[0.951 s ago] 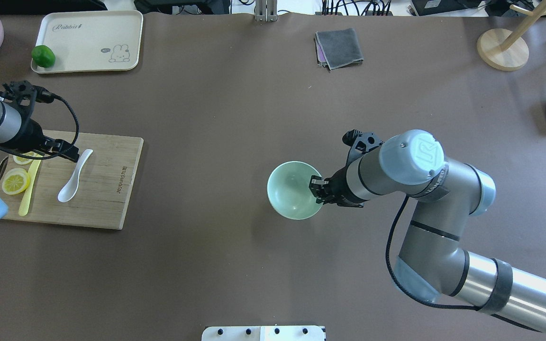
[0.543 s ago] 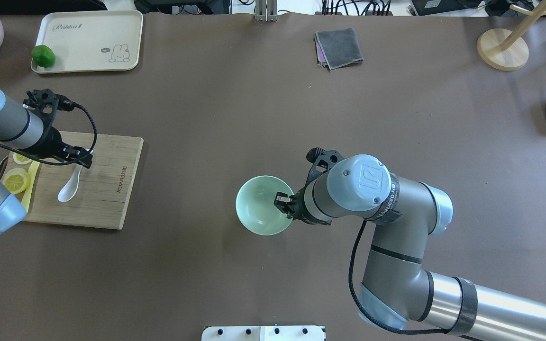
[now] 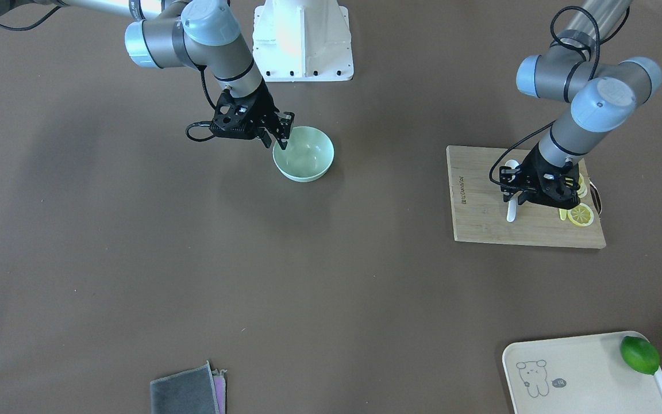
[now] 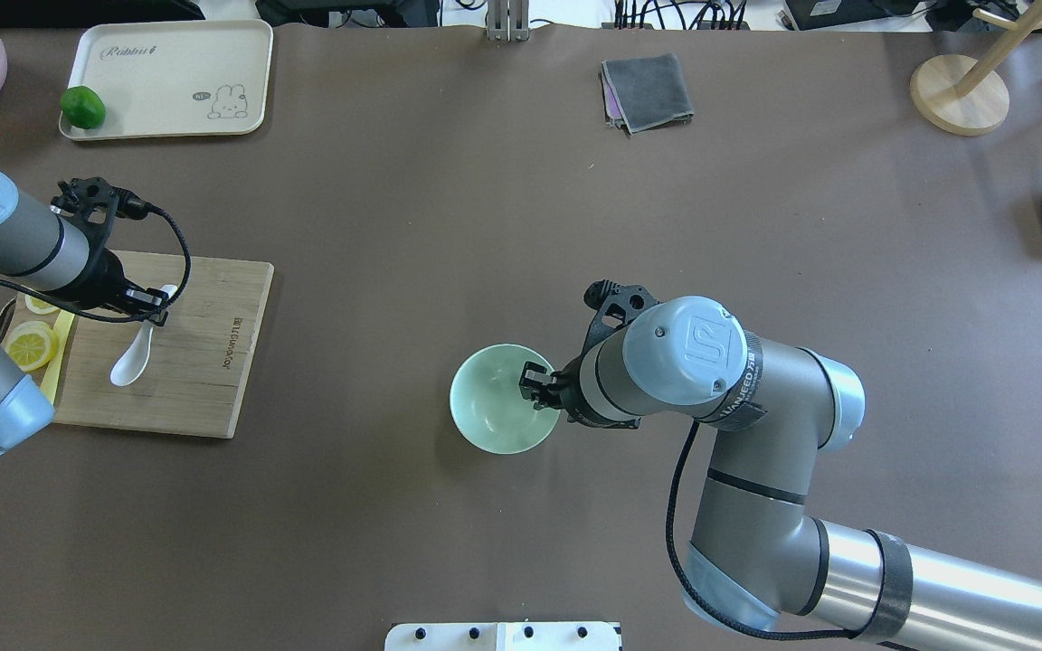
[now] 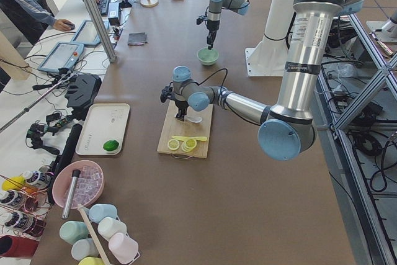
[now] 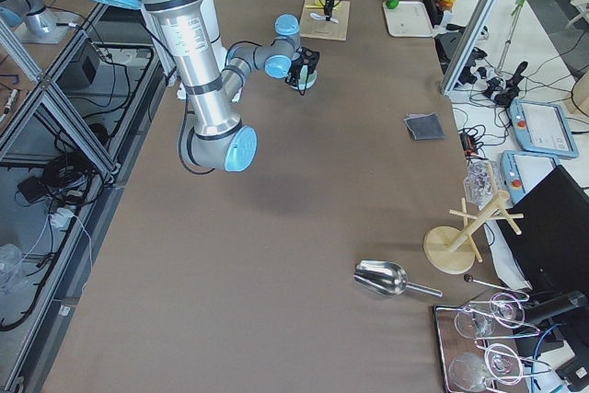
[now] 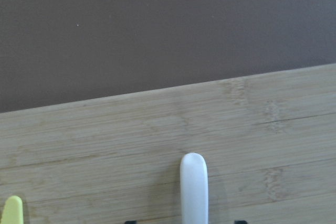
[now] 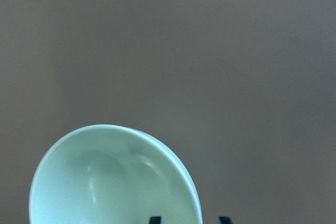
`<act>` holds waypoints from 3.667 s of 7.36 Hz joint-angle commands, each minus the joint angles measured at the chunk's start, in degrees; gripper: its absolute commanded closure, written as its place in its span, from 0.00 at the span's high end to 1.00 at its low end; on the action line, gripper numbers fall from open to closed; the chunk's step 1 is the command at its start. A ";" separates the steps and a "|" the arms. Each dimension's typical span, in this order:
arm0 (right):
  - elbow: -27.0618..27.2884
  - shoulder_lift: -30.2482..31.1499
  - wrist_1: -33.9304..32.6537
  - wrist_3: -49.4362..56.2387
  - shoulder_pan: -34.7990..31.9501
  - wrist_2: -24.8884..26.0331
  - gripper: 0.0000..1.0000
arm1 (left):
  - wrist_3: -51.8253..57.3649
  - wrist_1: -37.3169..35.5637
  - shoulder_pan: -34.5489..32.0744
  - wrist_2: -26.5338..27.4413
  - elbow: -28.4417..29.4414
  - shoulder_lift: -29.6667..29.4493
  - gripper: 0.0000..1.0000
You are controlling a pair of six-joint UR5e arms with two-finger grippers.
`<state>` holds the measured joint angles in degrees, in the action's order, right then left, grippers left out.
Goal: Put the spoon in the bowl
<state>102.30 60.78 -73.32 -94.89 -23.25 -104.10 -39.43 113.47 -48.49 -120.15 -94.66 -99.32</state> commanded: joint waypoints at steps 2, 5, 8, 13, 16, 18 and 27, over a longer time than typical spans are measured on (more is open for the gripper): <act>3.77 1.44 -1.98 0.58 -5.37 -4.76 1.00 | -0.29 -0.61 0.15 -1.74 -1.92 -0.26 0.00; 8.51 7.83 -3.85 5.55 -13.19 -11.10 1.00 | -18.49 -0.70 1.89 -4.30 -4.22 -11.55 0.00; 8.53 15.14 -3.85 18.22 -21.47 -15.87 1.00 | -36.31 -8.46 16.02 6.55 -4.40 -25.69 0.00; 8.97 19.55 -3.06 20.62 -23.06 -15.78 1.00 | -38.00 -12.22 21.77 14.24 -1.84 -31.11 0.98; 8.18 22.00 -3.23 28.84 -25.51 -15.87 1.00 | -29.37 -13.70 15.83 13.37 -4.81 -25.19 0.98; 5.56 24.90 -3.23 38.25 -28.59 -15.78 1.00 | -12.07 -14.41 7.06 7.34 -11.05 -13.51 0.98; -8.95 32.64 -3.14 81.75 -54.06 -27.20 1.00 | 35.20 -13.54 -28.66 -14.03 -14.15 19.50 0.98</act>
<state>95.26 92.45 -76.53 -19.32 -73.89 -129.90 -7.79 99.80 -74.03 -131.73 -109.20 -81.85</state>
